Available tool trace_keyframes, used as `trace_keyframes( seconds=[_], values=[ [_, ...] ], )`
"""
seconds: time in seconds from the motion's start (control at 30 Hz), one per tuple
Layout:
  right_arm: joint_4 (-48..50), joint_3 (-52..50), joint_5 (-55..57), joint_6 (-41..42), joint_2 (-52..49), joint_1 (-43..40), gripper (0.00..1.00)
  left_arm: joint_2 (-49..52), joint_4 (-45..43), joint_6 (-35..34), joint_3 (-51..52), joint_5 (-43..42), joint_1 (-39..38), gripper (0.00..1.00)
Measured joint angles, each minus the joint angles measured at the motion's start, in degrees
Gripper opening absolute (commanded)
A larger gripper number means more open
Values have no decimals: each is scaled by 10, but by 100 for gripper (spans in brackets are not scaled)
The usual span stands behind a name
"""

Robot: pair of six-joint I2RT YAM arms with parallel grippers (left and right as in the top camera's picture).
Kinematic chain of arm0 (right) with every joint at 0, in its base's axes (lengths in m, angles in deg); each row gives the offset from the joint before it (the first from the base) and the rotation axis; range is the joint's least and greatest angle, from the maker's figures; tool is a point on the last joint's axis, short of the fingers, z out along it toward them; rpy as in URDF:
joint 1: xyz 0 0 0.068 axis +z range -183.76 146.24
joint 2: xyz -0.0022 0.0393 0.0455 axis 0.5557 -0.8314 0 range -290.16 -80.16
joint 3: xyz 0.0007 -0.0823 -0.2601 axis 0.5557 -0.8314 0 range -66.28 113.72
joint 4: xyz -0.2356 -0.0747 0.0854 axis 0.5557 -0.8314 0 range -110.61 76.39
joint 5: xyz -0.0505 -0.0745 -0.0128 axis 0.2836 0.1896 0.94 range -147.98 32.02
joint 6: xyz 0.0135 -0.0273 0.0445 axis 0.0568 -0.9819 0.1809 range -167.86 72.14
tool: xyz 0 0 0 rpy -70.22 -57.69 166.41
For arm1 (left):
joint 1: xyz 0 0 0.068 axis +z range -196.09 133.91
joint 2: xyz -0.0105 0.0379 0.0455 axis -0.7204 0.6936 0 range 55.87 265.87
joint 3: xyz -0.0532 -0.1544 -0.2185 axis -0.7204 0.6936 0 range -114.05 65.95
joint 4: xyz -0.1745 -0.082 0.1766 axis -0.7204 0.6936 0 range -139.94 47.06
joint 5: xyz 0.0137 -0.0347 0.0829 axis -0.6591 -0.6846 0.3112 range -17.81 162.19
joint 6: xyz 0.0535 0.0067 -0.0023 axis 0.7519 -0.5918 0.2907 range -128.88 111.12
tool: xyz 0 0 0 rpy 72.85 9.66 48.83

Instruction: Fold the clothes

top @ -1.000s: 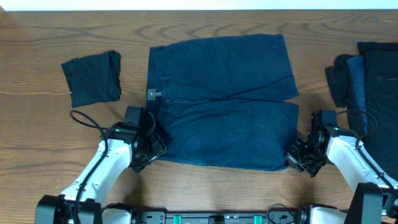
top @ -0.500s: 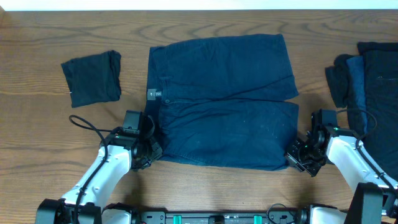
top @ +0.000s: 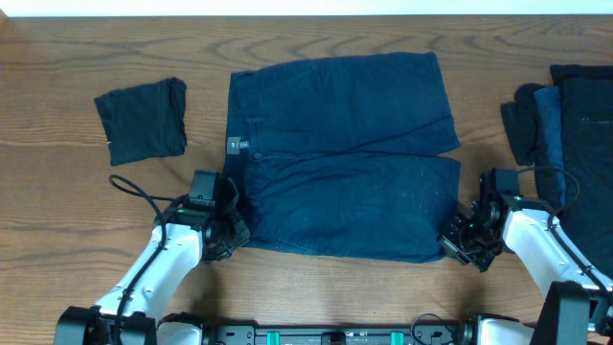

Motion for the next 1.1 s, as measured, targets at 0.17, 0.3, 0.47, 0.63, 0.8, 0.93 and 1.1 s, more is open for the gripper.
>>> trace_keyframes(
  seconds=[0.17,0.3,0.47,0.63,0.8,0.93,1.1],
  values=[
    [1,0,0,-1,0,0,1,1,4,2,1,-2,0,19],
    [1,0,1,-2,0,0,1,1,4,2,2,-9,0,6],
    [0,0,1,-12,0,0,1,1,5,4,2,-12,0,6],
    [0,0,2,-18,0,0,1,1,16,4,0,-15,0,6],
    [-22,6,5,-24,0,0,1,3,63,10,-8,-19,0,6],
    [-49,32,6,-32,0,0,1,9,97,20,-23,-19,0,6],
    [-89,74,6,-45,0,0,1,10,144,32,-54,-19,0,6]
  ],
)
